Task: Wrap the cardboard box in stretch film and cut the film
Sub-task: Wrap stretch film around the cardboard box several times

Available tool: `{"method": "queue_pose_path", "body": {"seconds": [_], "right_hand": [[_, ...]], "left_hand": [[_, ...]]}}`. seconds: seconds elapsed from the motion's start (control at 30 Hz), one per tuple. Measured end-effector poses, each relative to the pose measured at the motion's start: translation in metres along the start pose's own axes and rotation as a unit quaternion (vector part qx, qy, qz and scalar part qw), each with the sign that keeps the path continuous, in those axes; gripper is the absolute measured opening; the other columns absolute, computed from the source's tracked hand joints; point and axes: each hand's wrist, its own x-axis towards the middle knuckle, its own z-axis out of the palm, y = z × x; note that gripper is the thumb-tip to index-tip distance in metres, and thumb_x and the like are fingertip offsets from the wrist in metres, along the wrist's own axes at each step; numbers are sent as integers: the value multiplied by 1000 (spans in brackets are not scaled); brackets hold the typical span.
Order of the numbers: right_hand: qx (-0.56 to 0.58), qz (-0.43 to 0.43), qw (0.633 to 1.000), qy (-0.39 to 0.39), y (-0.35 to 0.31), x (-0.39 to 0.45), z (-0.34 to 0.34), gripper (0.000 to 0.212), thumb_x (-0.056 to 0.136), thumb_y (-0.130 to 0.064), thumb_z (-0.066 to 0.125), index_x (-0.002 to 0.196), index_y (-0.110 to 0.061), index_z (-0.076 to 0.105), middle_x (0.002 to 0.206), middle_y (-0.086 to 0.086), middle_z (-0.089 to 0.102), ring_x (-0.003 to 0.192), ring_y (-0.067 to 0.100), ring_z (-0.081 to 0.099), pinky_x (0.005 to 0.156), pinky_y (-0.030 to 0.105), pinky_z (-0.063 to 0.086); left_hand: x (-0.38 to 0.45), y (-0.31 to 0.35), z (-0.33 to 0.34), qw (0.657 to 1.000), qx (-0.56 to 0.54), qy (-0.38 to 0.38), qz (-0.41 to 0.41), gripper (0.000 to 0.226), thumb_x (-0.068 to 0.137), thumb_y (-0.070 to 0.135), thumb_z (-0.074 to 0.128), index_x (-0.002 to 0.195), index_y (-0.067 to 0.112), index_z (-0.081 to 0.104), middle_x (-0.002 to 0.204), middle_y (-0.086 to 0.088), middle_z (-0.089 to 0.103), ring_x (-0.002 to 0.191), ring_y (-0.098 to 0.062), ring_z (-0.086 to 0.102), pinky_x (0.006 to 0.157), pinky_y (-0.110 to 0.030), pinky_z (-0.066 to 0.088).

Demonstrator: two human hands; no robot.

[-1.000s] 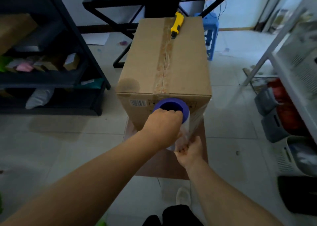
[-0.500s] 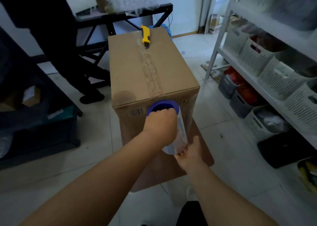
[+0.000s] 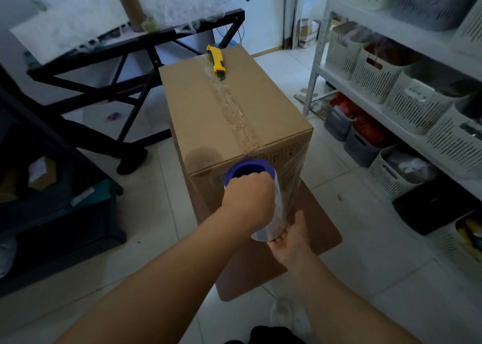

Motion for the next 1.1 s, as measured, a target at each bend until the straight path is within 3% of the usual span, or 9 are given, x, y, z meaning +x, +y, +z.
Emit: {"method": "queue_pose_path", "body": {"seconds": [0.1,0.27,0.5,0.63,0.73,0.87,0.97,1.03,1.1], "right_hand": [[7,-15,1000,14,4,-2,2,64,100,-54,26,134,-6,52,127,15,59,117,27,56,97,35,45],[38,-46,997,48,21,-2,5,67,99,-56,29,136,-5,51,131,17,58,115,29,58,97,38,47],[124,-112,982,86,67,-2,15,70,95,-62,31,131,-5,52,116,13,63,97,24,61,91,38,51],[134,-117,977,120,94,-4,26,77,93,-65,32,138,-5,48,120,14,61,106,28,59,106,49,42],[128,-115,977,124,104,-12,35,74,93,-64,31,137,-8,50,133,17,57,119,32,56,106,48,42],[115,-111,979,126,113,-14,39,75,94,-64,30,137,-8,50,130,18,60,117,32,58,105,45,44],[118,-99,981,119,118,-14,40,78,93,-66,29,131,-2,54,110,17,66,96,28,63,85,39,54],[112,-94,984,99,121,-17,43,72,95,-64,27,114,-3,60,79,12,66,71,20,57,60,30,46],[105,-87,987,81,125,-19,47,69,96,-63,25,103,-5,61,68,9,62,64,18,52,54,28,39]], "left_hand": [[-2,-6,1,1000,-4,0,22,18,93,26,55,101,11,51,82,-3,55,69,-18,53,60,-30,37],[-4,-23,3,997,-10,-16,72,17,94,25,53,103,10,50,88,-4,58,73,-20,55,63,-31,39],[-19,-50,0,984,2,-27,174,24,92,20,56,113,10,51,97,-6,62,83,-23,61,73,-35,47],[-33,-64,-5,972,29,-32,231,31,91,21,57,117,7,48,104,-10,60,90,-27,59,75,-37,44],[-39,-72,-5,969,32,-36,244,31,93,25,54,117,6,48,104,-11,59,89,-27,59,70,-35,42],[-48,-83,-3,973,23,-36,228,33,94,27,52,119,6,46,110,-12,57,96,-28,57,75,-36,43],[-51,-93,-3,977,18,-42,210,32,93,27,53,116,5,47,107,-12,58,94,-29,57,75,-36,44],[-52,-100,-1,979,25,-34,201,29,93,24,54,114,6,48,105,-11,59,91,-28,59,74,-36,45],[-52,-106,2,980,33,-23,197,28,92,23,55,114,6,49,105,-11,60,91,-27,59,73,-35,46]]}}
